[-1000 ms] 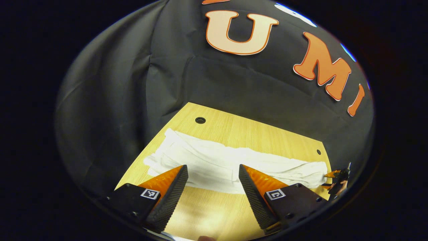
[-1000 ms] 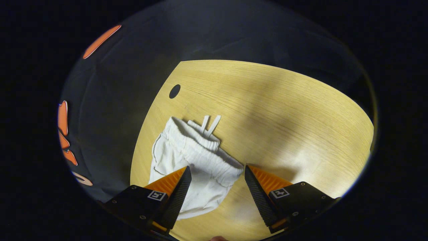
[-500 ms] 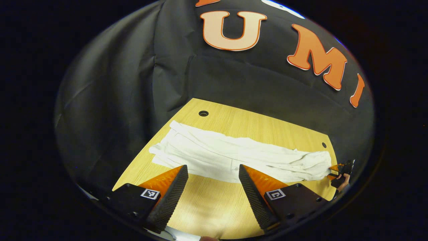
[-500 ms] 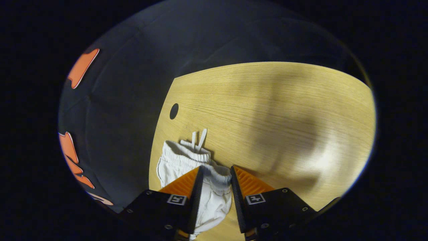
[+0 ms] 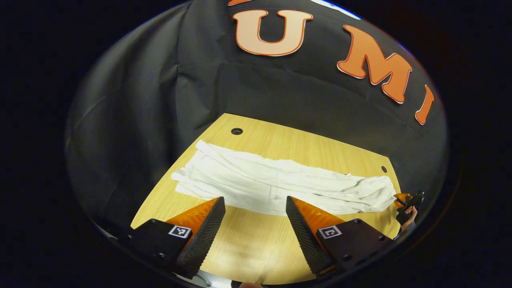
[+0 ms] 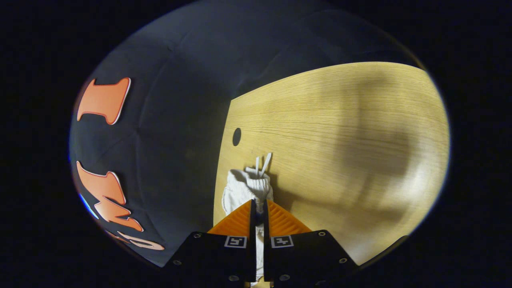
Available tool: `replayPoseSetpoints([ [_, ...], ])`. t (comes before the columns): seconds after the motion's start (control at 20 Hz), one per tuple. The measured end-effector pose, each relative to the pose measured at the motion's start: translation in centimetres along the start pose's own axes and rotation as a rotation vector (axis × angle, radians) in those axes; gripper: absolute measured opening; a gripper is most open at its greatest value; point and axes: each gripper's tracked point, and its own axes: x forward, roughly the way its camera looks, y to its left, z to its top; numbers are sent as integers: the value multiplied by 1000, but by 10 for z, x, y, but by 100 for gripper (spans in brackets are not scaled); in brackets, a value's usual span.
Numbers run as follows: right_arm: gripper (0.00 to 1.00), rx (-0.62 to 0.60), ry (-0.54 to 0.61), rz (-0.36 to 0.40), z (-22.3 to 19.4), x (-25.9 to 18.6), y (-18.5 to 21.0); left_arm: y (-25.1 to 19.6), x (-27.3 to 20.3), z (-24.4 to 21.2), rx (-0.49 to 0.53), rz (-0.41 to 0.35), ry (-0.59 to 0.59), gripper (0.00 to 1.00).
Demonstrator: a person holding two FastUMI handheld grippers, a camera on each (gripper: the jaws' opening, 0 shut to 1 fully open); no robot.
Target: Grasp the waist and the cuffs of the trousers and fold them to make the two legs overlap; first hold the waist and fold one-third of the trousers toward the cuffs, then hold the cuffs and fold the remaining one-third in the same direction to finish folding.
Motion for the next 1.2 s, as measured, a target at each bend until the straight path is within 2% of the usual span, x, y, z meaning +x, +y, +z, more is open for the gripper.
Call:
replayPoseSetpoints([
  [0.25, 7, -98, 3, -20, -23, -14, 9, -1, 3, 6, 5, -47, 0, 100],
  [0.35, 8, -130, -33, -99, -19, -20, -5, 0, 12, 9, -1, -60, 3, 100],
  [0.45, 7, -76, -49, -151, -12, -19, -17, -1, 22, 9, 3, -71, 7, 99],
  [0.55, 11, 12, -34, -137, -9, -18, -20, -3, 27, 4, 17, -72, 10, 99],
  [0.6, 21, 23, -45, -140, -4, -18, -24, -4, 28, 2, 25, -72, 16, 99],
  [0.8, 42, 15, -75, -124, 15, -6, -19, -12, 32, -5, 49, -65, 35, 100],
  [0.9, 70, 27, -59, -124, 16, 2, -17, -14, 34, -5, 46, -58, 39, 99],
  [0.95, 64, 21, -52, -134, 16, 9, -19, -15, 34, -4, 44, -56, 39, 100],
  [1.0, 77, 7, -50, -150, 15, 14, -22, -16, 35, -4, 44, -52, 41, 99],
  [1.1, 78, -17, -39, -166, 13, 26, -24, -19, 36, -6, 46, -47, 48, 99],
  [1.2, 78, -35, -43, -147, 13, 33, -18, -22, 38, -8, 45, -41, 49, 100],
])
